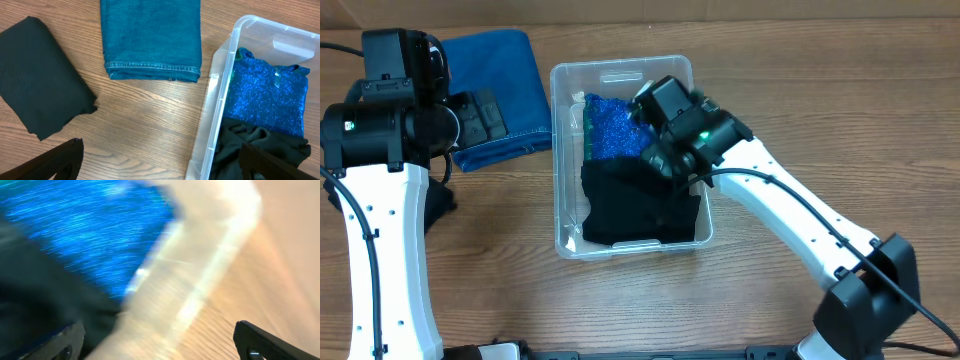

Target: Pack container

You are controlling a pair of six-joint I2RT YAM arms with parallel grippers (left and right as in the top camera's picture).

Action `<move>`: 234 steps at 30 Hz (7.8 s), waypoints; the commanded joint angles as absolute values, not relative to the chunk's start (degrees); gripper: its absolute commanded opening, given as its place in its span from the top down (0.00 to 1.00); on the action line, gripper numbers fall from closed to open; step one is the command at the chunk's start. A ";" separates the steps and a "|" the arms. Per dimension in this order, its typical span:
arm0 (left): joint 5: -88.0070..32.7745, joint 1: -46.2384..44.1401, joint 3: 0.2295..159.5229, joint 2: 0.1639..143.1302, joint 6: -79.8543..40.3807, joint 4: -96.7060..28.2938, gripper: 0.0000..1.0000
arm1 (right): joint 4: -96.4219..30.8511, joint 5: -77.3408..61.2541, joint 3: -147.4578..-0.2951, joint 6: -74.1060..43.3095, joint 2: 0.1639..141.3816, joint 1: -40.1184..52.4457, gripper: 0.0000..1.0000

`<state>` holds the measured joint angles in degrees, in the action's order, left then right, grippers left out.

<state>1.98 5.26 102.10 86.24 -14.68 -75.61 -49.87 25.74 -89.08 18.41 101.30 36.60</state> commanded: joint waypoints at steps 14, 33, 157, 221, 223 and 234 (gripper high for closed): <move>-1.83 39.86 102.06 88.92 -24.99 -78.17 0.00 | -60.95 -2.22 -90.59 -3.49 85.54 2.85 0.00; -11.99 51.42 99.00 124.53 -12.23 -65.06 0.00 | -61.78 -2.02 -90.37 -3.03 85.65 2.59 0.00; -28.58 26.35 108.27 136.22 -6.90 -45.01 0.00 | -65.52 -1.63 -90.32 -3.05 85.65 2.59 0.00; 8.05 -27.46 115.37 101.95 -13.93 -67.22 0.96 | -66.57 -1.63 -90.32 -3.05 85.65 2.59 0.00; 7.84 -27.79 115.33 105.12 -10.50 -66.41 0.96 | -66.54 -1.63 -90.32 -3.05 85.65 2.59 0.00; -5.52 -27.99 115.85 133.45 -11.79 -65.73 0.37 | -66.98 -1.63 -90.32 -3.05 85.65 2.59 0.00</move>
<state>-1.67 -28.03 117.49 128.09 -11.16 -63.64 -67.09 -1.52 -90.32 -2.98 86.00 2.66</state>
